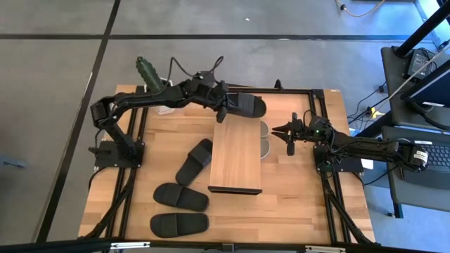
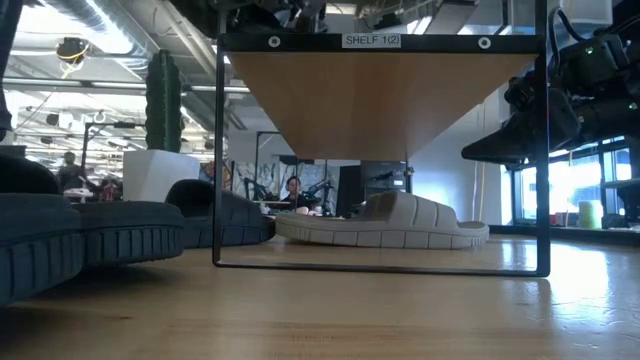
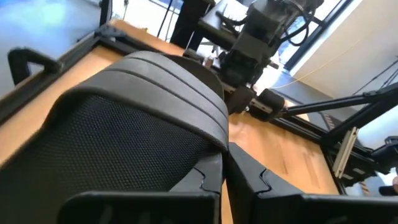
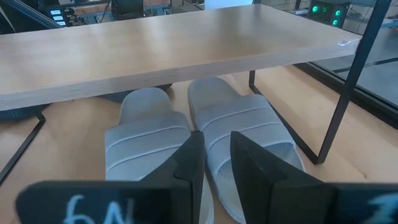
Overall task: Pick and place slides into the shelf
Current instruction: Put the black slipper on the shelf
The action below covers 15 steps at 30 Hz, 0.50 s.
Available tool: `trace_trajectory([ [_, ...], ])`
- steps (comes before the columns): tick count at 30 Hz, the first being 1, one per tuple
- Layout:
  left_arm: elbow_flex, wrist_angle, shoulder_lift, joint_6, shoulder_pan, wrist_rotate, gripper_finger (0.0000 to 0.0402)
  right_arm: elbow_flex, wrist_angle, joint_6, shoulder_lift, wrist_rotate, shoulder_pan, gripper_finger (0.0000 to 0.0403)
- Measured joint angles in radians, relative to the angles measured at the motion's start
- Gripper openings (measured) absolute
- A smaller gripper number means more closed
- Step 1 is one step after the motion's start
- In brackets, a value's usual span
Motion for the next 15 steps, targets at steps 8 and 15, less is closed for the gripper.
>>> trace_trajectory([
  [8,0.000,-0.008,0.001,-0.055,-0.017,-0.010,0.0000,0.000,-0.023,0.000,0.000,0.000,0.000,0.0080],
  [15,0.000,-0.012,0.010,-0.070,-0.020,-0.030,0.0000,0.000,-0.025,0.000,0.000,0.000,0.000,0.0080],
])
